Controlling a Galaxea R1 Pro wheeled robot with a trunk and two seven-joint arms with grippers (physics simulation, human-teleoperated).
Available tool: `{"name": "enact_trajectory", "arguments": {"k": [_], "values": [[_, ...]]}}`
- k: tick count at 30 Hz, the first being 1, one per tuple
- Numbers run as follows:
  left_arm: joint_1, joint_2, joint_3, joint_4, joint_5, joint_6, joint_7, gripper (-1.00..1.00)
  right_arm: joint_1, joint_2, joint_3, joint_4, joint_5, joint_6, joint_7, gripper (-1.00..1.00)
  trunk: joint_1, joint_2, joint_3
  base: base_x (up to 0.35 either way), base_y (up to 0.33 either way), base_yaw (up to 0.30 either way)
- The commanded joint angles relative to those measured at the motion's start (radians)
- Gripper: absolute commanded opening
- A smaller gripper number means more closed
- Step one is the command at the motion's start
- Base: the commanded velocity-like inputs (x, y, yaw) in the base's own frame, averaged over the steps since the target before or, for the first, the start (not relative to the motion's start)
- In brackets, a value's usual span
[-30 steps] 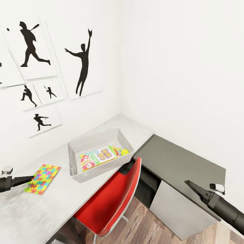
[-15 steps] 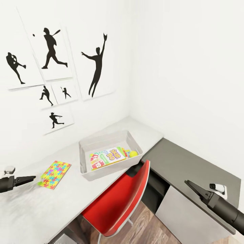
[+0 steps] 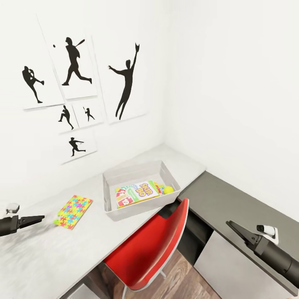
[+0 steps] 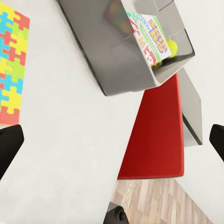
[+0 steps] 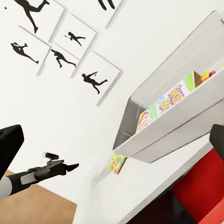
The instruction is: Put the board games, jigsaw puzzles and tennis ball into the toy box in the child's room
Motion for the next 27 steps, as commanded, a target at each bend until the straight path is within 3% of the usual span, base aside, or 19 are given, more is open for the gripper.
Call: {"name": "enact_trajectory", "arguments": {"k": [1, 27], "values": [[-0.001, 0.000, 0.007, 0.000, -0.010, 0.011, -0.004, 1.00, -0.001, 0.000, 0.000, 0.000, -0.004, 0.006, 0.000, 1.00, 0.001, -0.002, -0.002, 0.000, 0.000, 0.007], [-0.001, 0.000, 0.007, 0.000, -0.012, 0.011, -0.004, 1.00, -0.001, 0.000, -0.001, 0.000, -0.004, 0.006, 0.002, 1.00, 0.001, -0.002, -0.002, 0.000, 0.000, 0.001]]}}
